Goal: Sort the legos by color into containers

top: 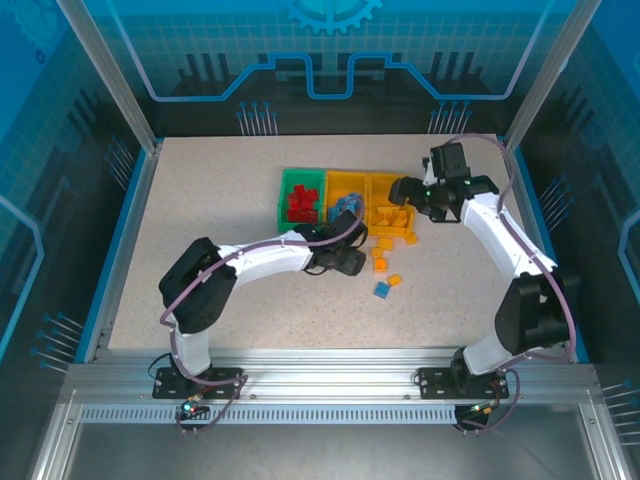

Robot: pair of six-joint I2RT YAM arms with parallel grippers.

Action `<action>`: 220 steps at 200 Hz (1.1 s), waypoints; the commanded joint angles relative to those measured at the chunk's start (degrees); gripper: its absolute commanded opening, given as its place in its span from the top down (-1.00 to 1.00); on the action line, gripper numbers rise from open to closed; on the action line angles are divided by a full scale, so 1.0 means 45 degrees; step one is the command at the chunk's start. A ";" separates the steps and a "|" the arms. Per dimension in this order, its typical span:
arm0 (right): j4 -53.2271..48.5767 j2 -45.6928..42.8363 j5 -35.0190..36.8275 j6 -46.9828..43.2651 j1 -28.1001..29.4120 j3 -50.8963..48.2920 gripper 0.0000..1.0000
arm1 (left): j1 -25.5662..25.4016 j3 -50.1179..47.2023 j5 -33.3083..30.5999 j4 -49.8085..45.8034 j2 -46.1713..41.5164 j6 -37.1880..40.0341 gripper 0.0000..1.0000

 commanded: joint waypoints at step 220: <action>0.0458 0.0223 0.1116 0.4356 0.4767 -0.5334 -0.49 | 0.3230 0.3379 0.1482 -0.0056 0.0396 -0.1460 -0.98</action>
